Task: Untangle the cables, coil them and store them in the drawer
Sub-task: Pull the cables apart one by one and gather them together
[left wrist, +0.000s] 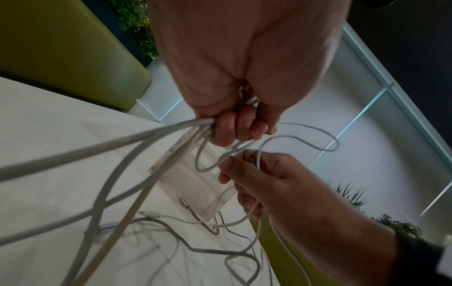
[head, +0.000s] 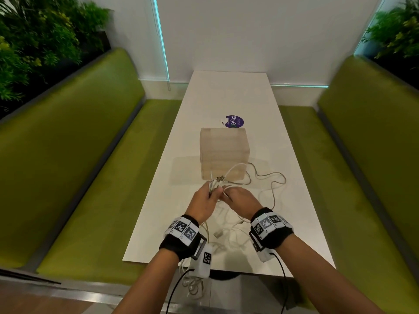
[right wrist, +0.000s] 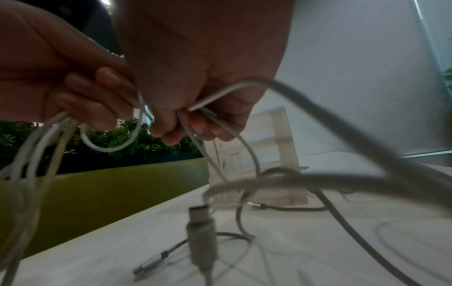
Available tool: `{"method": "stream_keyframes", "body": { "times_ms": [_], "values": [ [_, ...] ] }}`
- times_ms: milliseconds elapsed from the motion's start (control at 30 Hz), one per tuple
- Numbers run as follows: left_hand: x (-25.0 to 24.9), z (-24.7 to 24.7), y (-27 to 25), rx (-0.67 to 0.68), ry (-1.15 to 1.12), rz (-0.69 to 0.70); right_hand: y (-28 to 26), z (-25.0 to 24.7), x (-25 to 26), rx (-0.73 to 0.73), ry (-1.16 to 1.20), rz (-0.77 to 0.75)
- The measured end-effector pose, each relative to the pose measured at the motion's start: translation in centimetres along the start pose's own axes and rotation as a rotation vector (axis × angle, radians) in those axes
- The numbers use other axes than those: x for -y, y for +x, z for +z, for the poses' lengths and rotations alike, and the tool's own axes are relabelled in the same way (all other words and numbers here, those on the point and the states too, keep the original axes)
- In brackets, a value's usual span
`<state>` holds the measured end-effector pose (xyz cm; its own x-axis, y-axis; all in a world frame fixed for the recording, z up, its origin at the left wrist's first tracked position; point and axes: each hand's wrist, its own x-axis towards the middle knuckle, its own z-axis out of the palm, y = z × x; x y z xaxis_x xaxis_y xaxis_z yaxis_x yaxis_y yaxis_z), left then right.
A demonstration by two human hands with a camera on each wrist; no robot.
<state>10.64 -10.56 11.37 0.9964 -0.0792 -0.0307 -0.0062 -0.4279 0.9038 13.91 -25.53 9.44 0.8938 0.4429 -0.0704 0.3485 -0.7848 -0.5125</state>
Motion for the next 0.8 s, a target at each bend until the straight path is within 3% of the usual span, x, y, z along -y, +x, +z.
{"method": "stream_keyframes", "body": {
  "times_ms": [200,433,567,667,800],
  "values": [
    [-0.2,-0.1,0.0,0.067,-0.017,-0.033,0.1,0.1,0.6,0.032,-0.02,-0.038],
    [0.6,-0.8,0.1,-0.172,-0.063,0.005,0.4,-0.3,0.0,0.002,0.299,-0.015],
    [1.0,-2.0,0.2,-0.303,-0.075,-0.007,-0.1,-0.4,-1.5,0.026,0.287,0.051],
    [1.3,-2.3,0.2,-0.363,-0.13,-0.026,0.1,-0.3,-2.3,0.006,0.292,0.068],
    [1.9,-2.9,0.3,-0.395,-0.208,-0.09,0.0,-0.2,-2.3,0.02,0.55,0.102]
  ]
}}
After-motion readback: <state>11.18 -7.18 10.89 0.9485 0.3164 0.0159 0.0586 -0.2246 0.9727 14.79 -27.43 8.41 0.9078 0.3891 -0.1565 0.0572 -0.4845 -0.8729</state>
